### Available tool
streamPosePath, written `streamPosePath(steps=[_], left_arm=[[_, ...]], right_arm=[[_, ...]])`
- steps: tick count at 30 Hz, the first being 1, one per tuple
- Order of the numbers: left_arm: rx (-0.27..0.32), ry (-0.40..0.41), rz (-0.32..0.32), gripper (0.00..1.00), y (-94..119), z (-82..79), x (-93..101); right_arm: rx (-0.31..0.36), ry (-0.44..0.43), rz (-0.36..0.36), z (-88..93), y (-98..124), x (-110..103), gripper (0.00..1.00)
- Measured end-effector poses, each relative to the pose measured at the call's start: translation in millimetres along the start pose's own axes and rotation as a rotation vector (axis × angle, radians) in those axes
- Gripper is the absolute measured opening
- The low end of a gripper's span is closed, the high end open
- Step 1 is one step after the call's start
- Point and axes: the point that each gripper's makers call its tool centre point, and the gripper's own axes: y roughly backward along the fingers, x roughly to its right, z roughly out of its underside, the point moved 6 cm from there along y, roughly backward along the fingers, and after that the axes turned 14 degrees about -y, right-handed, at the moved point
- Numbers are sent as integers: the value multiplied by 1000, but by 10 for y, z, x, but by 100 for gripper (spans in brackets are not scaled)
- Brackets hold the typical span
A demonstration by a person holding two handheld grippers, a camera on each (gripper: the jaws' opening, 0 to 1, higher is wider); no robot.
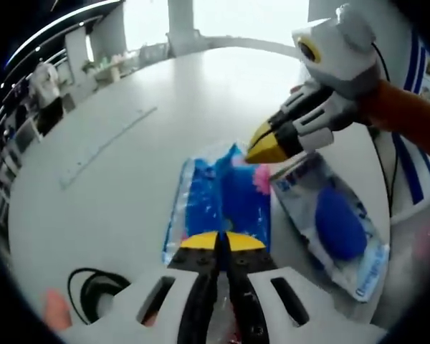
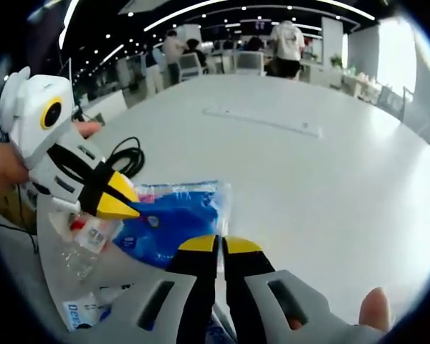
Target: Arrange the tabletop items into an orderly group along one side of the table until the central work area is clear of visible clutter.
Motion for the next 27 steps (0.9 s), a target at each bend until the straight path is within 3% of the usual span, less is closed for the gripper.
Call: streamPosePath(steps=[27], left_arm=[[31, -82, -25, 0, 76, -427, -134]], right_arm=[[100, -33, 38, -206, 355, 154, 3]])
